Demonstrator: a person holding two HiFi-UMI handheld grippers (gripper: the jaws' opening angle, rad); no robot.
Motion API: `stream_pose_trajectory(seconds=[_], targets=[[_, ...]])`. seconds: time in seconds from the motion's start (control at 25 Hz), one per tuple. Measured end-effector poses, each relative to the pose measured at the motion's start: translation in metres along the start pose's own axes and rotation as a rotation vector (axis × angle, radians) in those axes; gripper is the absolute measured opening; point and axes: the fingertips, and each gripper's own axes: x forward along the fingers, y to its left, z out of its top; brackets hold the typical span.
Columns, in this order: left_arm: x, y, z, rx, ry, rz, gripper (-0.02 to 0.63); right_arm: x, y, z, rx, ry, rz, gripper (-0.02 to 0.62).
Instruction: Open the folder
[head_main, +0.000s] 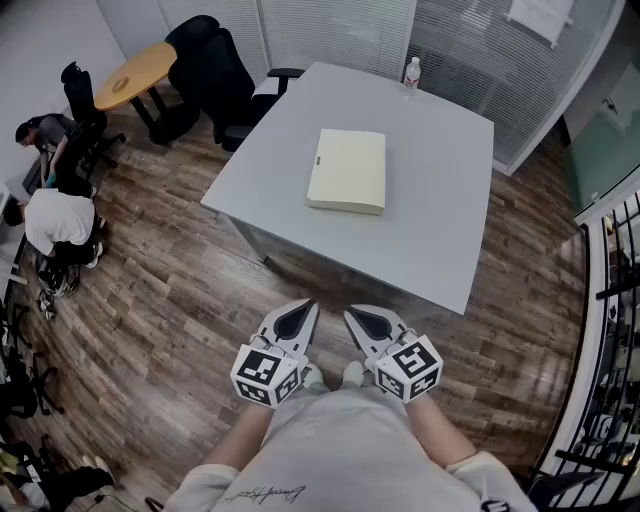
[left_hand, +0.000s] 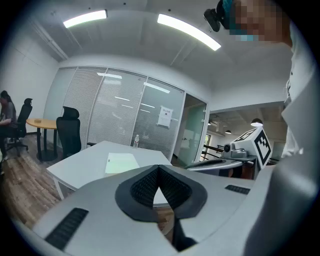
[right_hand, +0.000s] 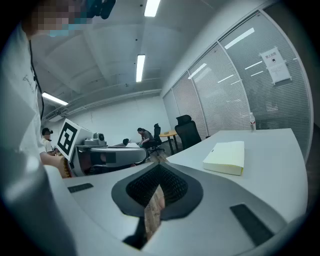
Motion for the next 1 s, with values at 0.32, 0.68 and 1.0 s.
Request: stream_pose_trajectory(seconds=[0.32, 0.68, 1.0], targets=[[-0.006, 0.002, 0.005, 0.023, -0.003, -0.013, 0.009, 0.001, 0.007, 0.001, -0.004, 0.005, -0.013, 0.02], [-0.015, 0.01, 0.0, 0.029, -0.003, -0.021, 0.009, 0.011, 0.013, 0.0, 0.033, -0.004, -0.064, 0.02], [-0.032, 0.026, -0.007, 0.036, 0.014, -0.032, 0.009, 0.022, 0.029, 0.003, -0.015, -0.004, -0.109, 0.02]])
